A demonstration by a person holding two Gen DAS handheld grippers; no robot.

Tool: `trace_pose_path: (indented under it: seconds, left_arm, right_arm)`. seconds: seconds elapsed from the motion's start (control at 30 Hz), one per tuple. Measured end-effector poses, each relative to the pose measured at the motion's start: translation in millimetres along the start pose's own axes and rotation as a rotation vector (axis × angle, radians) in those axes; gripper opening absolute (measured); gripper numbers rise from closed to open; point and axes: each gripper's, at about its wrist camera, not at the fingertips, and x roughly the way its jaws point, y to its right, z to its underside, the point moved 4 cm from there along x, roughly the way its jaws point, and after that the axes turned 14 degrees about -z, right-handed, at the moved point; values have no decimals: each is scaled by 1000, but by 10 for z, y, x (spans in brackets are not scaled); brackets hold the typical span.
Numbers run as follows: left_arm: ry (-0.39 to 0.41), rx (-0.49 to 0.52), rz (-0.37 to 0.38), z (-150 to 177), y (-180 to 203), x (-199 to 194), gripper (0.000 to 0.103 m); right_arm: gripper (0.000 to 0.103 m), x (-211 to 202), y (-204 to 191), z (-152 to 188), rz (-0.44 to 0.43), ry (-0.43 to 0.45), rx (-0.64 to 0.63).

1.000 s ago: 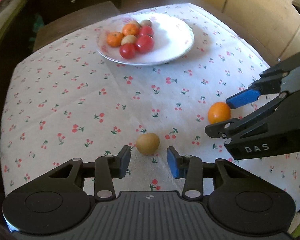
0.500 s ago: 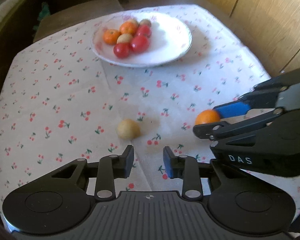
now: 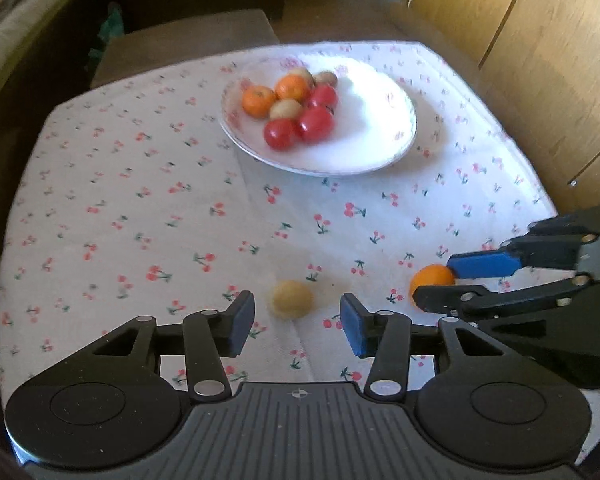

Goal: Organize fruits
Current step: 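Lift the tangerine with the right tool while the left tool holds the brown fruit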

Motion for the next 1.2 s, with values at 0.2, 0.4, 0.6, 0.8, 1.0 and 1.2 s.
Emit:
trace_pose_path:
  seconds: [0.2,0.4,0.6,0.8,1.0,1.2]
  left_arm:
    - [-17,-53,-44,-4,-50,179,49]
    - [-25,-48,-45,-10,-6,262,44]
    - [-6,-27,-53,-4,34,217,35]
    - [8,-64,-34,-14,-57,167,35]
    - [8,-75,-9,-6,-115,172,35]
    - [-3,-114,5,14,-269,222,35]
  right_arm:
    - [35,136,1,-25,49,-15,-29]
    - [35,156,13,-52,30,-7,-27]
    - [22,131,26,-77,27,8,-26]
    - [22,25,97,-121,-14,30,17]
    - [35,-97,164,-280,-60,116,85]
    - [45,163,64,-448,-136,162,186]
